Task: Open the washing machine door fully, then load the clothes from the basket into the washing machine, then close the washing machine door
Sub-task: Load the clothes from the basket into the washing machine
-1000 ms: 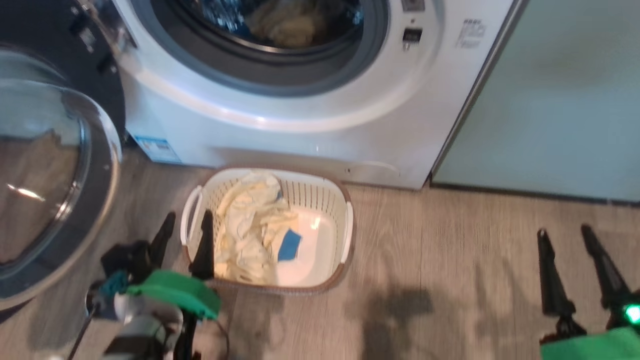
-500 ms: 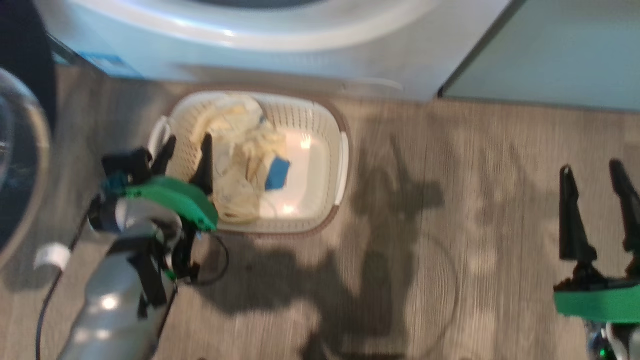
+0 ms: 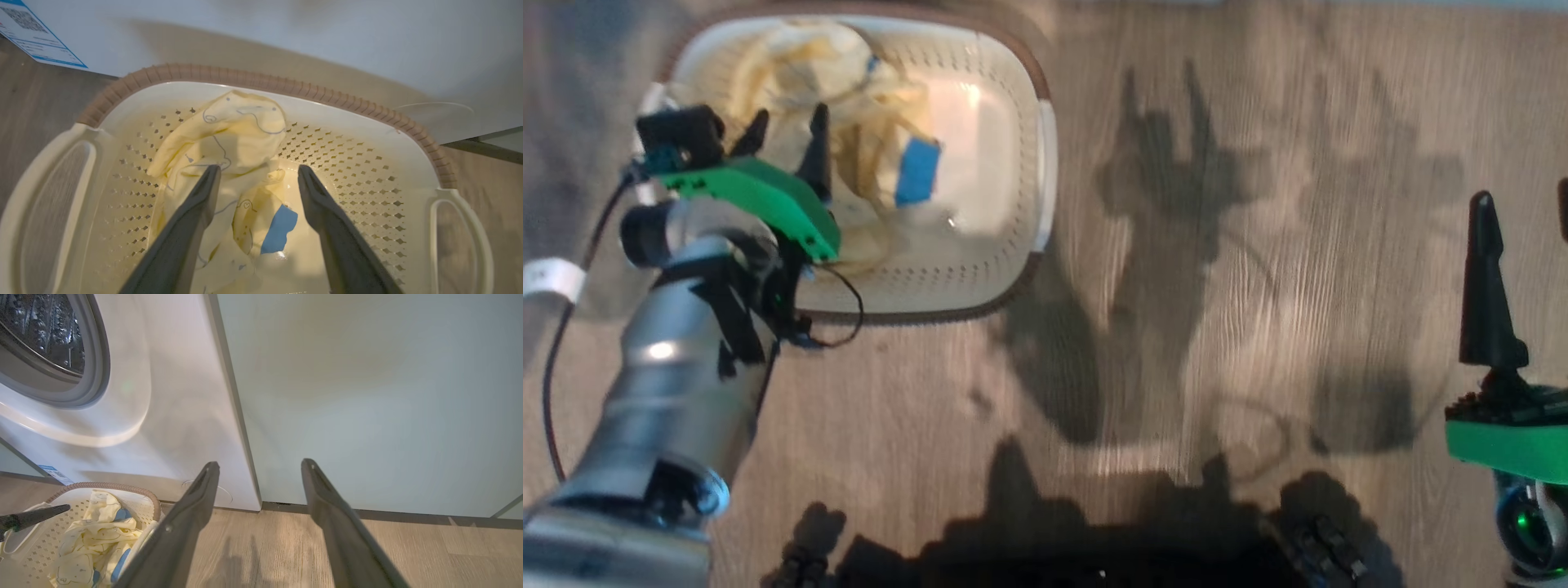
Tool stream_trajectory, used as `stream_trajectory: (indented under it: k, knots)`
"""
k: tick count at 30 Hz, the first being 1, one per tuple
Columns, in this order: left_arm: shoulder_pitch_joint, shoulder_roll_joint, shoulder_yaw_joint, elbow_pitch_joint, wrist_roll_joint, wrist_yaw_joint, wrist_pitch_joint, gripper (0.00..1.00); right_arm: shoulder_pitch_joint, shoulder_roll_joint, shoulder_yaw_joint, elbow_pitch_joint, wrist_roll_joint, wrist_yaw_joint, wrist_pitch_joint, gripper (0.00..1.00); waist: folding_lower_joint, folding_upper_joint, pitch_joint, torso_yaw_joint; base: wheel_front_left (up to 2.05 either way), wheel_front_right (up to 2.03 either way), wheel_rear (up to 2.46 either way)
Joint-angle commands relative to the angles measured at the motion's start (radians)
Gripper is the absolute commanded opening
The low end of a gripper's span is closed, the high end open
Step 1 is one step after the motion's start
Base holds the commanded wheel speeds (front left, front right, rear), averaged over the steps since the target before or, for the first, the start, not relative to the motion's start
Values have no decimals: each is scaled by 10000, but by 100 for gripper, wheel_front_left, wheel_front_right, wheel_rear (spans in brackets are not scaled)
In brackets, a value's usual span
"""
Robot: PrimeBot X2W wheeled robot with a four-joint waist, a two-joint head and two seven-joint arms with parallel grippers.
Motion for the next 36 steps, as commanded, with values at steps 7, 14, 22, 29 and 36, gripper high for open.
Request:
stream_trajectory:
  k: [7,14,22,29,36]
  knots:
    - [-936,707,-120,1030,-38,-136,-119,100,72,-162,322,-565,140,-29,-65,100,-2,1,1286,-552,0,0,0]
    - [-1854,1015,-317,2066,-249,-171,254,100,109,-162,604,-1047,240,-29,-65,100,-2,1,2273,-972,0,0,0]
    - [-2433,1716,-376,2642,-438,-176,936,100,46,-162,1152,-1725,595,-29,-65,100,-2,1,3007,-1509,0,0,0]
    - [-2470,1886,-484,2844,-551,-177,1331,44,335,-162,1357,-2173,716,-29,-65,100,-2,1,3118,-1638,0,0,0]
    - [-2461,1975,-589,2895,-710,-177,1568,0,326,-162,1407,-2215,785,-29,-65,100,-2,1,3122,-1699,0,0,0]
